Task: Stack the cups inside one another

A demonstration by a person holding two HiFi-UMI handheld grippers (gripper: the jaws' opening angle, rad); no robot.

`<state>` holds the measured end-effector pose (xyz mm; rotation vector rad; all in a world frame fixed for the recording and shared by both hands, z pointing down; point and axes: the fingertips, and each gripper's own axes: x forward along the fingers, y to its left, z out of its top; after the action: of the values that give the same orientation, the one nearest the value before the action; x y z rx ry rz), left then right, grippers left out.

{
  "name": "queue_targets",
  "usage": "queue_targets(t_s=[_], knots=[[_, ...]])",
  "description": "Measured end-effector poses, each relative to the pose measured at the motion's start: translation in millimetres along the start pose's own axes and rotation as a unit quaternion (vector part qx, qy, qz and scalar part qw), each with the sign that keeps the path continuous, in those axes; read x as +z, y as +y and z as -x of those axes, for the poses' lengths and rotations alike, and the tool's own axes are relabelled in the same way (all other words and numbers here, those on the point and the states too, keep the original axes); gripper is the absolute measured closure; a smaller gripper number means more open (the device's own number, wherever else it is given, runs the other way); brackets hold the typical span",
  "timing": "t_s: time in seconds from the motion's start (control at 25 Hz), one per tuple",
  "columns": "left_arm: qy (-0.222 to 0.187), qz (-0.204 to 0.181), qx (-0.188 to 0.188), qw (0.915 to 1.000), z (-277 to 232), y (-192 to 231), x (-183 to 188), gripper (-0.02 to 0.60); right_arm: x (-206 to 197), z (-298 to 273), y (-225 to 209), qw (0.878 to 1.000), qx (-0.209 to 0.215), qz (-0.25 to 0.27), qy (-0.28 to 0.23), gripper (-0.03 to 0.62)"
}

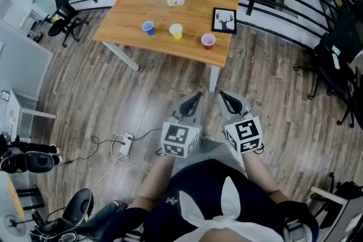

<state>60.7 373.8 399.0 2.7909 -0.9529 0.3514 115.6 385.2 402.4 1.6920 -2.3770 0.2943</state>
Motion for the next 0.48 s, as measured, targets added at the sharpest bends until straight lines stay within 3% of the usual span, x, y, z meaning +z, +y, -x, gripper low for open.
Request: queue_targets(t_s=[0.48], knots=[[-0.002, 0.014, 0.009, 0.9999, -5.8, 29.3, -9.1, 0.561, -0.4, -29.1, -5.4, 1.0, -0.01, -0.011, 0.004, 0.594]])
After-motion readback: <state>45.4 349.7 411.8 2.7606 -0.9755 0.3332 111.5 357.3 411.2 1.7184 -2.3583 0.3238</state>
